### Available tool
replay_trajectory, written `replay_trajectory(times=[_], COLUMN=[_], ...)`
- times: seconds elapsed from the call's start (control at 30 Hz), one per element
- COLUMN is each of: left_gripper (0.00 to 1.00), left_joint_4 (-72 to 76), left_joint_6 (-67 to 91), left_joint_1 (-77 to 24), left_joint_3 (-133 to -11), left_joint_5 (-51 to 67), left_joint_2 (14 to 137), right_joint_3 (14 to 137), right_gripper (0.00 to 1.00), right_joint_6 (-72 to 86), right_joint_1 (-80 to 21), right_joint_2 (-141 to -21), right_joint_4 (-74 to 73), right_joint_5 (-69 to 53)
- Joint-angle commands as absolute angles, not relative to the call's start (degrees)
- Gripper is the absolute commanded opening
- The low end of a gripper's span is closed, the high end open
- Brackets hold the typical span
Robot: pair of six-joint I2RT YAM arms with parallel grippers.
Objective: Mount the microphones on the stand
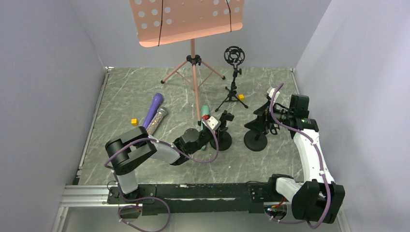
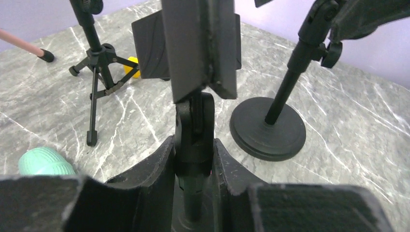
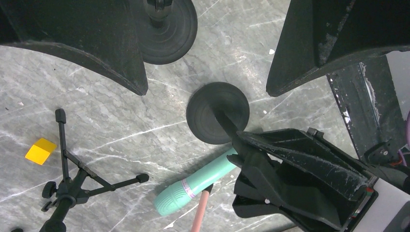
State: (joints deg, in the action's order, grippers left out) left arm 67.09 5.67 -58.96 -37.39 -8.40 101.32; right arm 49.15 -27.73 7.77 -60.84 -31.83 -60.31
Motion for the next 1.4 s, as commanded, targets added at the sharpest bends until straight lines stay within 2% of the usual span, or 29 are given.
replay_trajectory(times=[0.0,0.23,0.4,0.7,0.83,0.87,1.0,1.17,1.37], left_gripper=[0.14,0.1,0.08,0.08,0.14,0.16,0.39,0.71,0.92], left_joint_4=[71.2,69.1,64.5,51.7,53.0,53.7,56.6,59.5,61.7], left_joint_6=[2.9,5.3,7.3,-2.2,-2.2,-1.9,-0.5,2.1,5.4], left_joint_1=[-58.7,-53.6,-49.2,-48.3,-48.3,-48.3,-48.3,-48.3,-48.2], left_joint_3=[-36.6,-36.3,-39.4,-43.5,-41.2,-40.5,-37.7,-35.1,-29.5], left_joint_5=[-2.4,24.1,37.4,41.1,39.0,38.4,36.5,33.1,27.2], left_joint_2=[99.0,95.7,96.2,96.6,96.1,96.1,95.1,93.0,87.1], right_joint_3=[51.7,51.6,51.8,51.9,51.9,51.9,51.8,51.8,51.4], right_gripper=[1.0,1.0,1.0,1.0,1.0,1.0,1.0,1.0,1.0], right_joint_6=[-29.4,-29.8,-30.5,-31.1,-31.3,-31.4,-32.3,-33.5,-36.1], right_joint_1=[7.6,7.6,7.6,7.5,7.5,7.6,7.4,7.1,7.0], right_joint_2=[-60.9,-60.6,-60.9,-61.3,-61.7,-61.7,-61.9,-62.1,-61.5], right_joint_4=[-31.8,-32.0,-32.6,-33.1,-33.3,-33.5,-33.9,-34.5,-35.3], right_joint_5=[-60.7,-60.9,-61.2,-61.0,-61.2,-61.3,-61.4,-60.7,-60.7])
